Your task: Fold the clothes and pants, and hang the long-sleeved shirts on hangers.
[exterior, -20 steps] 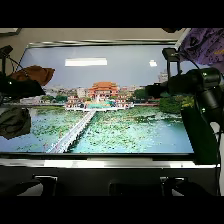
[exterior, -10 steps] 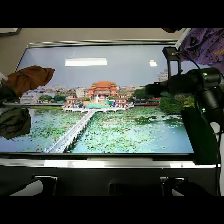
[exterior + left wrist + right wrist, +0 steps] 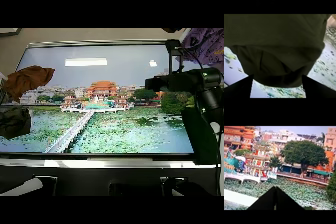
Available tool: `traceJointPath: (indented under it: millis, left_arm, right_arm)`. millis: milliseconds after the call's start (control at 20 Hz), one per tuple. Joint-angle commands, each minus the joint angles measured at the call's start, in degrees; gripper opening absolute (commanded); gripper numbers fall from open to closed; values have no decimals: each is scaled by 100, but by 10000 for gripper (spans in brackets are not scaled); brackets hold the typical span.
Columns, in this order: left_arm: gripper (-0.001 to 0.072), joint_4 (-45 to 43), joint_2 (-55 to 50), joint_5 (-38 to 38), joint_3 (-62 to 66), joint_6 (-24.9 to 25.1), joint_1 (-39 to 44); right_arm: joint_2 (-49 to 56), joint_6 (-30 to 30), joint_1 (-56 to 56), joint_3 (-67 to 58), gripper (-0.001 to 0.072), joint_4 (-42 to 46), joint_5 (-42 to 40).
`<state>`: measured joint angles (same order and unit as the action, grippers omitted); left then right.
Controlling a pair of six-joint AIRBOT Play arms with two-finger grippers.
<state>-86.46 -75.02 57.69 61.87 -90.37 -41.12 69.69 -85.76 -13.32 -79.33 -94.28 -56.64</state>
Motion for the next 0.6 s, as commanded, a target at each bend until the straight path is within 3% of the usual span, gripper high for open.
traceJointPath:
  millis: [0,200,250,300,350,550]
  left_arm:
    - [720,17,-365,-1128,-415,42,-164]
    - [715,101,-942,-1469,-413,37,-164]
    - [528,170,-1025,-1453,-413,39,-164]
    - [120,284,-1038,-1344,-411,42,-164]
    - [17,413,-1016,-1233,-407,44,-138]
    - [14,1185,-844,-289,-310,42,413]
  right_arm:
    - [-4,2,-4,-7,26,2,175]
    - [-4,2,-4,-7,26,2,179]
    - [-4,2,-4,-7,26,2,190]
    - [-4,2,-4,-7,26,2,192]
    - [-4,4,-4,-7,26,0,188]
    - [-20,7,-4,-7,26,-20,-184]
